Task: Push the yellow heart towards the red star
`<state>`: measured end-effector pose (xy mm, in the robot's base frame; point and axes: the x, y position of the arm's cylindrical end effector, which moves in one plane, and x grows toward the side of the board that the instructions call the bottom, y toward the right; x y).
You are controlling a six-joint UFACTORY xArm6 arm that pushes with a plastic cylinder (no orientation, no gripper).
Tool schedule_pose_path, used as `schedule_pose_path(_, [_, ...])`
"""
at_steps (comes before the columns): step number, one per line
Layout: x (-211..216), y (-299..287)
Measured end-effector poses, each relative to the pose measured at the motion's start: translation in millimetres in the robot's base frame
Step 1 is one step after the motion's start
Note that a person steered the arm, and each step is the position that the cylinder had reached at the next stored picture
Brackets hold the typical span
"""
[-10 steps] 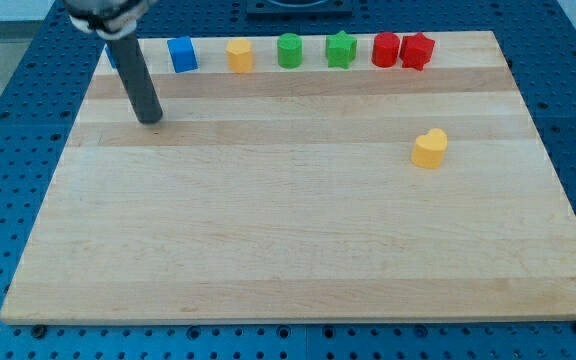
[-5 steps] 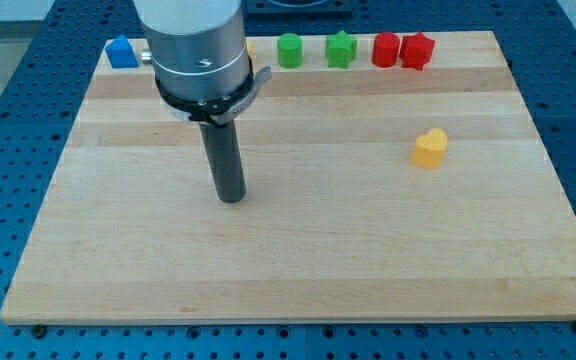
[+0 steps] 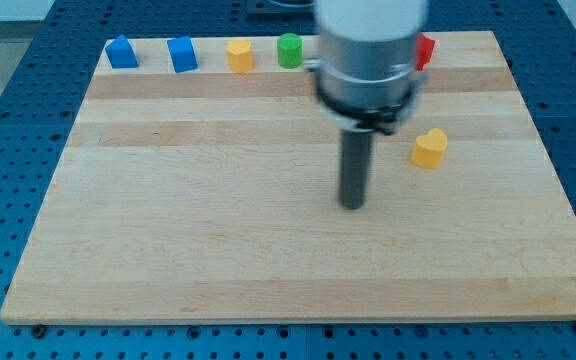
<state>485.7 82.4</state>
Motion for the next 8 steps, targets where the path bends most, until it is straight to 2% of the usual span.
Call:
schedule_pose_path(1, [-51.7, 44.4])
schedule_pose_path(2, [-69.4, 101.8])
schedule_pose_path(3, [-69.1, 107.5])
schedule_pose_path(4, [-42.3, 107.6])
schedule_pose_path(5, [-48.0, 141.2])
schedule_pose_path(6, [-85.6, 170.6])
schedule_pose_path(7, [-109.7, 183.9])
schedule_pose_path(8, [-152.7, 181.0])
